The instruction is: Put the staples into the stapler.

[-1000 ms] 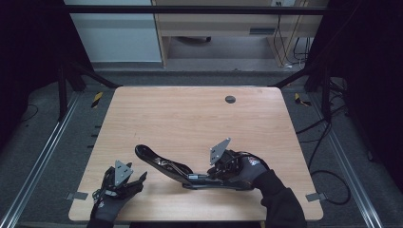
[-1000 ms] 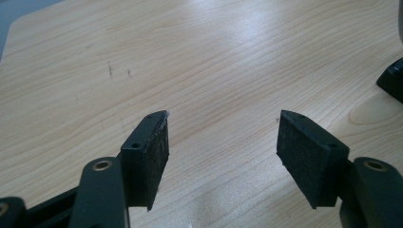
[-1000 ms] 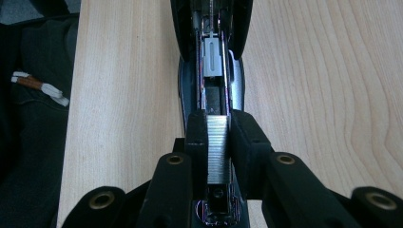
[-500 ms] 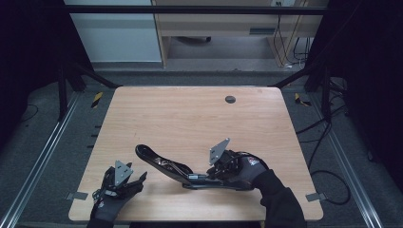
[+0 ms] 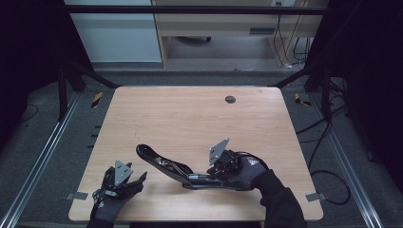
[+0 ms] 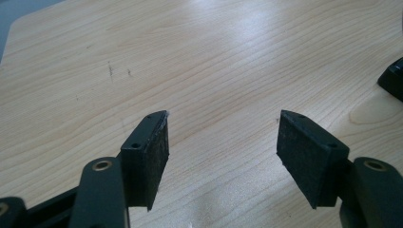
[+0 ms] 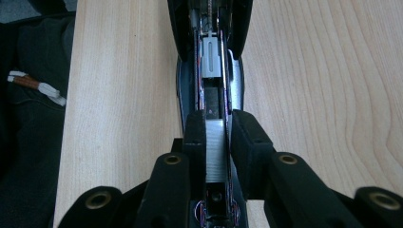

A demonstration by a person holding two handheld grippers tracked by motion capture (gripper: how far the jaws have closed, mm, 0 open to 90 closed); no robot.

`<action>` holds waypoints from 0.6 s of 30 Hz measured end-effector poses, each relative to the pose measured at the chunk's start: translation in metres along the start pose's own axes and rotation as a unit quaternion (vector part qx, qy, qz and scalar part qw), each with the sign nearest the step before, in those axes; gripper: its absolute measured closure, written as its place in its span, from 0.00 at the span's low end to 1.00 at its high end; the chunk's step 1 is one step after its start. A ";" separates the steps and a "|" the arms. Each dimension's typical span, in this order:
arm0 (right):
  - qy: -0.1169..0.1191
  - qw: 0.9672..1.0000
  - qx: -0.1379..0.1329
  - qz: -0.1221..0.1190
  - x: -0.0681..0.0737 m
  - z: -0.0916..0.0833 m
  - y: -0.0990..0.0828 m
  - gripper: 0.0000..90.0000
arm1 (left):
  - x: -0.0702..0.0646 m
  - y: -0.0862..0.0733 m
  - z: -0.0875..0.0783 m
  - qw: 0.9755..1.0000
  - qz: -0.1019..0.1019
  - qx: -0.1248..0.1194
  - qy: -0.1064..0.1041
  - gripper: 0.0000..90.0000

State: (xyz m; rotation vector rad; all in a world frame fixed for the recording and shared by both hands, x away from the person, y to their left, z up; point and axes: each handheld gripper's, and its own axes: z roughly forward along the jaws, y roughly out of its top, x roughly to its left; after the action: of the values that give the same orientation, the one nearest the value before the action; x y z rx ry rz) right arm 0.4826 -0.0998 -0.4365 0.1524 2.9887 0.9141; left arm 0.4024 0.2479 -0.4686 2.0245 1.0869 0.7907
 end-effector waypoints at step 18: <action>-0.134 0.985 -0.078 0.070 0.020 -0.026 -0.006 0.68 | -0.002 0.002 -0.004 1.000 -0.002 -0.009 -0.003 0.38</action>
State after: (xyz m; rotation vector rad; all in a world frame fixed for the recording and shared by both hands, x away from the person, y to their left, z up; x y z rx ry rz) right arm 0.4615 -0.1171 -0.4183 0.4488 2.6758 1.0422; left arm 0.3992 0.2464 -0.4646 2.0077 1.0762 0.7906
